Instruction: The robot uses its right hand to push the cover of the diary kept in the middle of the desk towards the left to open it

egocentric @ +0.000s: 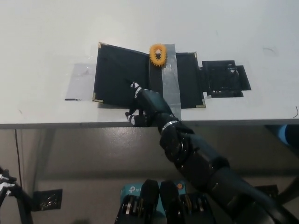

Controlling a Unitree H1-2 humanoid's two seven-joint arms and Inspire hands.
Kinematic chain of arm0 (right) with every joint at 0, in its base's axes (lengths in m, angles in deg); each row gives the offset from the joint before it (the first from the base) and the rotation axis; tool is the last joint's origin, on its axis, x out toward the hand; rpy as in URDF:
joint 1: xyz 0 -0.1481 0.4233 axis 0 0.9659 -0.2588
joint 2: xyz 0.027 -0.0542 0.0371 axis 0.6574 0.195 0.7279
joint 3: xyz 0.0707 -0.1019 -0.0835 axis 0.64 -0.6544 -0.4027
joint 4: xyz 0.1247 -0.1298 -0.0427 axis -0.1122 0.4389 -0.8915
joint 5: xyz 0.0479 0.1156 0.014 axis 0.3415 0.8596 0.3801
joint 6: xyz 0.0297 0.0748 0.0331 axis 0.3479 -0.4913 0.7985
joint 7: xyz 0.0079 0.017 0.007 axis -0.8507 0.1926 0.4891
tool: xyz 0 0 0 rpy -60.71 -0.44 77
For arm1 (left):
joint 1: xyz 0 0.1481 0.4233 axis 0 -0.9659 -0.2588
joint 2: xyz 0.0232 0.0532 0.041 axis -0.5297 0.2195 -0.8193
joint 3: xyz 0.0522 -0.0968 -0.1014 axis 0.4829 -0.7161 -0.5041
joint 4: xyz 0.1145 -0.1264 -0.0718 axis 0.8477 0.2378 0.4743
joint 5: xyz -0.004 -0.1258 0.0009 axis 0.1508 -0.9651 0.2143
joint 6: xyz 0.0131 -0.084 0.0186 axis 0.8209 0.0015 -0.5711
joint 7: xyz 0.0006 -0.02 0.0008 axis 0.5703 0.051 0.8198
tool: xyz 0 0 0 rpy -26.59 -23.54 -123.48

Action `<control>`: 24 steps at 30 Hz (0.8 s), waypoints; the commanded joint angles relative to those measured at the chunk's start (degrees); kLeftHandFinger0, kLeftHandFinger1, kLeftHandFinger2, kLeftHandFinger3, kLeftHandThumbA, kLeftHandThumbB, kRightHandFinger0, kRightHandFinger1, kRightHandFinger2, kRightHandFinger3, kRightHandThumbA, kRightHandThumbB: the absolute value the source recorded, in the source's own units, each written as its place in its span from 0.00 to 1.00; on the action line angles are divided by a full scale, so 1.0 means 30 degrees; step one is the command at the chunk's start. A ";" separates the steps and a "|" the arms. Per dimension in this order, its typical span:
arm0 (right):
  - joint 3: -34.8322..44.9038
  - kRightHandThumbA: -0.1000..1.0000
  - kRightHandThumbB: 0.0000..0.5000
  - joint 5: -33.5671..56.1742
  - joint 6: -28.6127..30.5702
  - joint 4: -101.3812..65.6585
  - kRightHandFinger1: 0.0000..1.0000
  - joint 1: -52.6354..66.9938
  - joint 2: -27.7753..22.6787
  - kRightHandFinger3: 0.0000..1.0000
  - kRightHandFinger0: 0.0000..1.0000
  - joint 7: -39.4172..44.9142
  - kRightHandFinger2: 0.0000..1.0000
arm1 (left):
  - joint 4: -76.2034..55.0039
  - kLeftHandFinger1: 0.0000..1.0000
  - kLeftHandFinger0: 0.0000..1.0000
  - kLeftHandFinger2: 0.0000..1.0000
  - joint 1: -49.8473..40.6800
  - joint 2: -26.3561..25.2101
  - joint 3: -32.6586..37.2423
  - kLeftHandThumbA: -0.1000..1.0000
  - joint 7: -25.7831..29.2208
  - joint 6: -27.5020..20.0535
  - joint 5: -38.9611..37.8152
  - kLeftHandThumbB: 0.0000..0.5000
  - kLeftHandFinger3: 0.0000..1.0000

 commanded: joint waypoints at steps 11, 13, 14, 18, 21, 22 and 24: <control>-0.1006 1.00 0.80 -0.2175 -0.0397 -0.0376 0.05 0.0991 0.1044 1.00 0.00 0.1781 0.28 | -0.0766 0.38 0.32 0.19 -0.0273 -0.0302 -0.0101 0.62 -0.0077 0.0177 0.0088 1.00 0.36; -0.0768 1.00 0.82 -0.2085 -0.0175 -0.0392 0.07 0.0835 0.0856 1.00 0.00 0.1653 0.27 | -0.0699 0.37 0.32 0.18 -0.0440 -0.0208 -0.0176 0.61 -0.0069 0.0083 -0.0017 1.00 0.36; -0.0622 1.00 0.84 -0.1998 -0.0141 -0.0618 0.39 0.0759 0.0670 1.00 0.26 0.1791 0.57 | -0.0685 0.38 0.33 0.18 -0.0496 -0.0203 -0.0157 0.63 0.0032 0.0117 0.0132 1.00 0.35; 0.0078 1.00 0.74 -0.1415 -0.0156 -0.2105 0.71 0.0225 -0.0266 1.00 0.68 0.2935 0.82 | -0.0475 0.38 0.32 0.19 -0.0721 -0.0005 -0.0275 0.62 -0.0072 -0.0441 -0.0085 1.00 0.37; 0.2090 1.00 0.65 0.1108 -0.0747 -0.4707 0.47 0.0118 -0.0987 1.00 0.44 0.5140 0.60 | -0.0556 0.38 0.33 0.21 -0.0904 -0.0098 -0.0300 0.63 -0.0047 -0.0522 0.0075 1.00 0.38; 0.3178 1.00 0.60 0.2256 -0.2667 -0.6956 0.93 0.0255 -0.1379 1.00 0.88 0.6096 0.97 | -0.0443 0.39 0.35 0.22 -0.0879 -0.0175 -0.0267 0.63 -0.0128 -0.0568 0.0081 1.00 0.40; 0.5119 1.00 0.59 0.4545 -0.4890 -0.9243 1.00 0.0219 -0.1541 1.00 1.00 0.7529 1.00 | -0.0538 0.40 0.35 0.23 -0.0978 -0.0214 -0.0378 0.64 -0.0097 -0.0595 0.0019 1.00 0.41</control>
